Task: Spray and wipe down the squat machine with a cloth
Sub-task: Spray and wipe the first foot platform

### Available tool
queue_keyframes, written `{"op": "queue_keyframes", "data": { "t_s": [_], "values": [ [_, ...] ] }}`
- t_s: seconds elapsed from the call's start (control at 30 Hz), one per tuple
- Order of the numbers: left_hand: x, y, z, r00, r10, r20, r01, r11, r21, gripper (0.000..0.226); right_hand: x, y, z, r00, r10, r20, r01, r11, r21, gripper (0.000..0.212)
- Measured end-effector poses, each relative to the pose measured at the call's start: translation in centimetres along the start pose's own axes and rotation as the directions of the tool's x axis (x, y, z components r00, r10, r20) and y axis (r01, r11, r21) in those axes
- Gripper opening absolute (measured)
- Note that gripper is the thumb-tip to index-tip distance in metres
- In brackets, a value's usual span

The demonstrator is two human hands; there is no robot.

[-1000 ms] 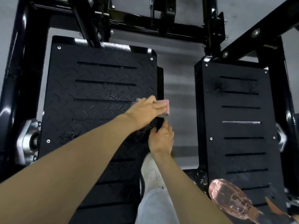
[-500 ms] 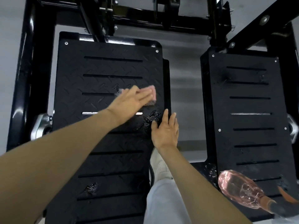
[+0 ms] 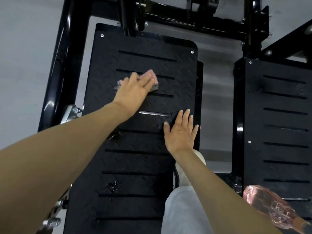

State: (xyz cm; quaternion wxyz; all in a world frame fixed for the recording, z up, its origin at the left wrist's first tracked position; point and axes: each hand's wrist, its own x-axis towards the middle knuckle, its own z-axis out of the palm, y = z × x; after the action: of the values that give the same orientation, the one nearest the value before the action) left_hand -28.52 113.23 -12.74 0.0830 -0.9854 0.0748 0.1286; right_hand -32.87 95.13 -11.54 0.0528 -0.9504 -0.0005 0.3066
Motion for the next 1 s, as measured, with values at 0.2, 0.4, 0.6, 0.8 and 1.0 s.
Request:
{"op": "queue_keyframes", "data": {
  "t_s": [0.2,0.4,0.6,0.8,1.0],
  "values": [
    [0.3,2.9,-0.2,0.995,-0.100,0.010,0.100,0.990,-0.103,0.066,-0.3,0.2,0.2,0.999,-0.011,-0.034,0.009,0.998,-0.065,0.068],
    [-0.8,1.0,-0.8,0.977,0.207,0.042,-0.209,0.976,0.057,0.080,-0.2,-0.1,0.3,1.000,0.007,-0.031,-0.010,0.996,-0.092,0.069],
    [-1.1,1.2,0.1,0.983,-0.176,0.048,0.180,0.975,-0.131,0.074,-0.2,-0.2,0.4,0.999,0.005,-0.052,-0.011,0.993,-0.116,0.069],
    [-2.1,-1.8,0.9,0.980,0.197,0.001,-0.197,0.980,-0.008,0.086,-0.4,-0.5,0.7,0.995,0.015,-0.096,-0.026,0.993,-0.115,0.070],
    [-2.7,-3.8,1.1,0.972,-0.230,0.046,0.234,0.962,-0.139,0.077,-0.4,-0.6,1.0,0.987,-0.067,-0.146,0.045,0.988,-0.146,0.070]
  ]
}}
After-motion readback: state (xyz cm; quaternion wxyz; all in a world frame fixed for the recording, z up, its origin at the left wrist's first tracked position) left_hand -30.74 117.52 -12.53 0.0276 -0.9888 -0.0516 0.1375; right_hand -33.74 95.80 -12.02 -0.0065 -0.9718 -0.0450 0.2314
